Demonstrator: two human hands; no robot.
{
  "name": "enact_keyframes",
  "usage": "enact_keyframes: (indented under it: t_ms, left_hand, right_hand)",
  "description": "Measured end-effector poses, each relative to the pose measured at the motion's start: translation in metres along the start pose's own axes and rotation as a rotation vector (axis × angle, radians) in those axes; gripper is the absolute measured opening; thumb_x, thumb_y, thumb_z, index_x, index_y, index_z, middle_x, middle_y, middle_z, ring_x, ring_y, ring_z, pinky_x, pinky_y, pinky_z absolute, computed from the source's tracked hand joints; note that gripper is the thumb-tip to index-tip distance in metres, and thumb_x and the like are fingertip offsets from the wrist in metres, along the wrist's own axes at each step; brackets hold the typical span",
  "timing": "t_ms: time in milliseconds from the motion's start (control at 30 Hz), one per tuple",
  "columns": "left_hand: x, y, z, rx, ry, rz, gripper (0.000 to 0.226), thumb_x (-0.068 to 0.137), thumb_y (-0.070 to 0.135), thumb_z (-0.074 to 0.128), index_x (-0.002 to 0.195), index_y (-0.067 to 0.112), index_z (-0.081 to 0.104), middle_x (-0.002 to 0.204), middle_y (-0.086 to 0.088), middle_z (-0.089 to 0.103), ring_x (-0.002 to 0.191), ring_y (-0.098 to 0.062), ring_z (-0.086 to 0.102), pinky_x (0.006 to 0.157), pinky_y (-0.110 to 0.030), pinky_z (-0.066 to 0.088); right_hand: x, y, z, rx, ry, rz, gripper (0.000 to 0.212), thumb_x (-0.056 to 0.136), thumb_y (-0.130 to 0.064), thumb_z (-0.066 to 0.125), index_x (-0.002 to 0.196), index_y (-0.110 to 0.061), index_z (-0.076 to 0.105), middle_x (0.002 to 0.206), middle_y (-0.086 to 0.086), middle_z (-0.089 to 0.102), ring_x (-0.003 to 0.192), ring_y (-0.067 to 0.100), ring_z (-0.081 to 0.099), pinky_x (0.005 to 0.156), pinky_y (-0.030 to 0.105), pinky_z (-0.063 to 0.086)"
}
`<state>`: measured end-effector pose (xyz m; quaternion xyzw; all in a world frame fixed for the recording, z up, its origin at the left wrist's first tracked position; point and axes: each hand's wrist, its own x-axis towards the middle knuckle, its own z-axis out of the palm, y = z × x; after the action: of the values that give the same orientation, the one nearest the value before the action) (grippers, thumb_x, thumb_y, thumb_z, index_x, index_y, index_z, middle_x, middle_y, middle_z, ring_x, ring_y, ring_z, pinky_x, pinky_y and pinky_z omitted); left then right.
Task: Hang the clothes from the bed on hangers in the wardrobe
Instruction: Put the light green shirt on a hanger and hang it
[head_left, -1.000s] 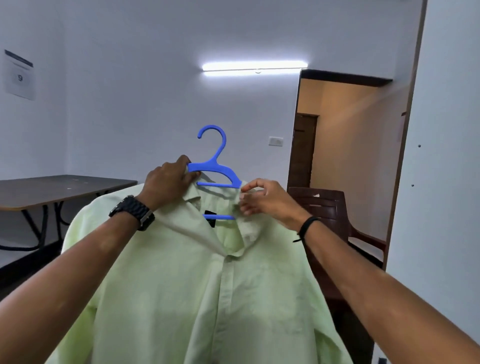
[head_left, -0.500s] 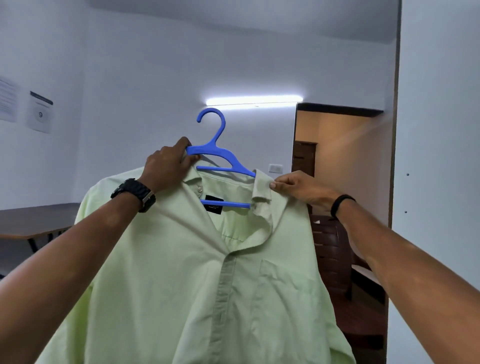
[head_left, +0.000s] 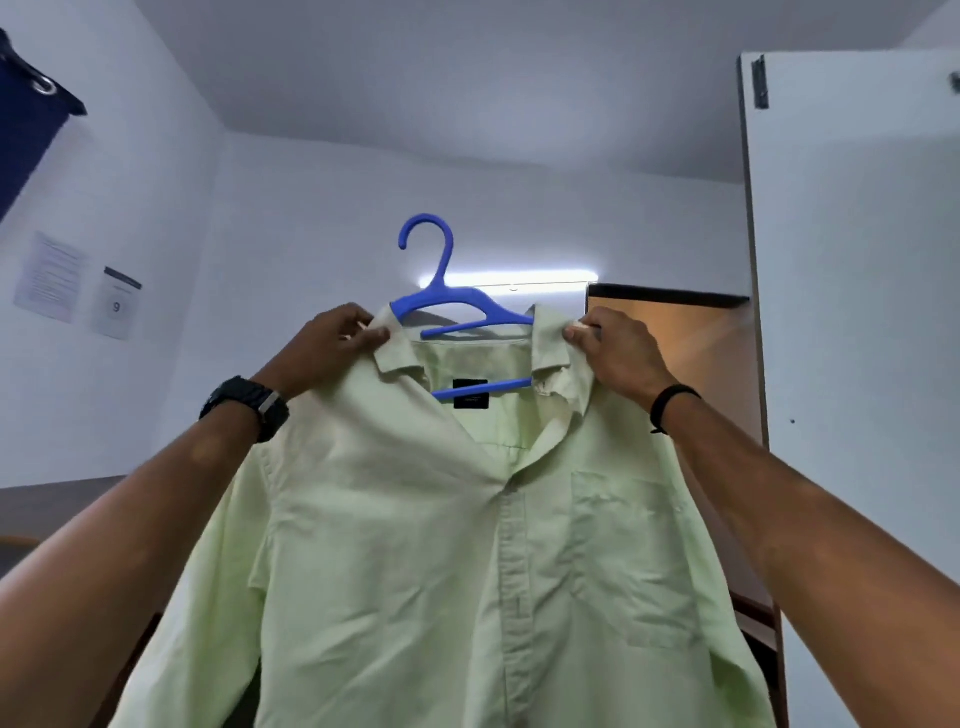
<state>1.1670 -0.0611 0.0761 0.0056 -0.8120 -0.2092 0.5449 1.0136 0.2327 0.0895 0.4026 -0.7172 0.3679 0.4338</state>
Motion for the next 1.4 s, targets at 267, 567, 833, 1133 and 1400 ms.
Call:
enact_keyframes:
  t_ms: [267, 567, 833, 1133, 1400]
  left_hand:
    - [-0.03, -0.006, 0.007, -0.037, 0.018, 0.048, 0.009, 0.091, 0.021, 0.063, 0.09, 0.011, 0.063, 0.085, 0.001, 0.059, 0.073, -0.013, 0.049, 0.066, -0.024, 0.037]
    - [-0.041, -0.012, 0.014, -0.238, 0.166, 0.037, 0.018, 0.094, 0.019, 0.059, 0.083, 0.009, 0.05, 0.083, -0.006, 0.057, 0.076, -0.016, 0.05, 0.071, -0.029, 0.039]
    - [-0.082, -0.042, 0.049, -0.123, 0.261, -0.139, 0.02, 0.097, 0.022, 0.051, 0.085, 0.011, 0.041, 0.066, -0.002, 0.047, 0.065, -0.02, 0.041, 0.057, -0.03, 0.028]
    - [-0.092, -0.035, 0.006, 0.117, -0.18, -0.026, 0.023, 0.093, 0.048, 0.054, 0.084, 0.029, 0.043, 0.052, 0.008, 0.051, 0.046, -0.005, 0.039, 0.047, -0.018, 0.033]
    - [-0.02, 0.066, -0.093, 0.248, -0.071, 0.198, 0.035, 0.076, 0.048, 0.074, 0.082, 0.022, 0.052, 0.053, 0.016, 0.061, 0.045, 0.002, 0.046, 0.047, -0.01, 0.033]
  right_hand:
    - [-0.021, -0.018, -0.016, 0.349, -0.702, 0.27, 0.054, 0.09, -0.052, 0.056, 0.112, -0.004, 0.066, 0.114, 0.013, 0.067, 0.099, 0.026, 0.062, 0.091, 0.039, 0.048]
    - [-0.021, -0.012, 0.008, 0.647, -0.298, 0.136, 0.03, 0.095, -0.031, 0.058, 0.085, -0.005, 0.067, 0.086, 0.007, 0.064, 0.083, 0.02, 0.058, 0.079, 0.031, 0.044]
    - [-0.078, -0.033, 0.047, 0.366, -1.138, 0.239, 0.04, 0.088, -0.032, 0.068, 0.119, -0.01, 0.057, 0.118, 0.014, 0.066, 0.096, 0.026, 0.063, 0.083, 0.038, 0.054]
    - [-0.07, -0.036, 0.032, 0.235, -0.743, 0.006, 0.023, 0.092, -0.028, 0.063, 0.085, -0.006, 0.063, 0.076, 0.002, 0.061, 0.065, 0.013, 0.055, 0.053, 0.017, 0.04]
    - [0.002, -0.07, -0.034, 0.251, -0.475, -0.098, 0.042, 0.081, -0.054, 0.068, 0.07, -0.015, 0.058, 0.062, -0.004, 0.053, 0.053, 0.01, 0.046, 0.049, 0.02, 0.035]
